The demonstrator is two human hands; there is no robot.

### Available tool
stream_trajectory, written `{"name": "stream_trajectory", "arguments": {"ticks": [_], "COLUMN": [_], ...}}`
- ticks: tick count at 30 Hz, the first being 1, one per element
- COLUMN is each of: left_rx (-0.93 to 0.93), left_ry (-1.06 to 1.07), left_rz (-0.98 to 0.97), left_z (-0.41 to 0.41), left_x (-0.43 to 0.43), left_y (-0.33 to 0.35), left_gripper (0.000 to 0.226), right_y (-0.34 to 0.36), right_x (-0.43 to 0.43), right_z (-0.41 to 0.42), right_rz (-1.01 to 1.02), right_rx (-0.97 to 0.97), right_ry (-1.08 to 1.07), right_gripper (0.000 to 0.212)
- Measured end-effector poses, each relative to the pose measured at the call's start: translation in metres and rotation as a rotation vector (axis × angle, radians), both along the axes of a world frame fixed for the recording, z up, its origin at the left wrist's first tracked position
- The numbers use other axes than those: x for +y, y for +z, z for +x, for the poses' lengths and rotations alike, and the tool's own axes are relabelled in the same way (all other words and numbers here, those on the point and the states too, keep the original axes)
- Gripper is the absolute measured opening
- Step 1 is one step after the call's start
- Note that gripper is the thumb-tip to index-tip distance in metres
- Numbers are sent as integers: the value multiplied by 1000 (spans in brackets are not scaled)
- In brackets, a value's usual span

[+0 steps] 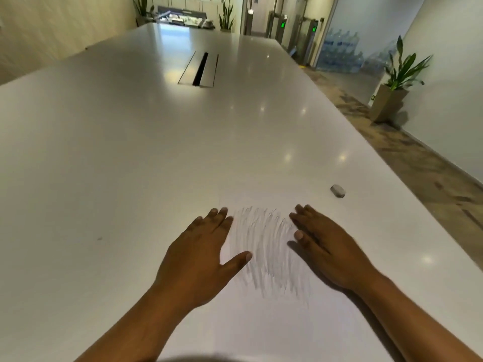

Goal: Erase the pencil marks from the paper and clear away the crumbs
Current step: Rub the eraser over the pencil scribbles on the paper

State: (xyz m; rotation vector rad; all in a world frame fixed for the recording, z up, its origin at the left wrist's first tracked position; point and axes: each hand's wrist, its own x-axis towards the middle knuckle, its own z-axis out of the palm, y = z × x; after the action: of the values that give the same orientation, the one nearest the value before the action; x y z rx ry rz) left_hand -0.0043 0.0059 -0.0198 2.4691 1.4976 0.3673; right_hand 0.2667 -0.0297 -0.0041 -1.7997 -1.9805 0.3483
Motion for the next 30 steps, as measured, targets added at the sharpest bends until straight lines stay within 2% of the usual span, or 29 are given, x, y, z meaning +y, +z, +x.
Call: {"name": "stream_trajectory", "arguments": {"ticks": [3,6,7,11,14,26,30], "left_rx": [-11,-4,4,12,30,21,29], "left_ry": [4,10,14,33,28,38,29], "left_rz": [-18,-23,-26,-42,-27,-68,-64], "left_z": [-2,-2,-2,-2,0,0,2], "left_x": [1,4,4,4,3,3,2], "left_y": [-1,-6,-6,-8,-4,-4,0], "left_gripper": [93,100,101,104,102,104,100], "right_y": [0,10,14,36,50,35,28], "right_x": [-2,5,10,35,46,75,77], "right_z": [0,10,17,52,73,99,97], "right_rz": [-25,-118,-108,15,82,20,3], "right_rx": [20,370,417,243,137,131,118], "right_ry": [25,-37,-54,-113,-135,-391,-405], "right_gripper": [77,68,61,27,42,24,28]}}
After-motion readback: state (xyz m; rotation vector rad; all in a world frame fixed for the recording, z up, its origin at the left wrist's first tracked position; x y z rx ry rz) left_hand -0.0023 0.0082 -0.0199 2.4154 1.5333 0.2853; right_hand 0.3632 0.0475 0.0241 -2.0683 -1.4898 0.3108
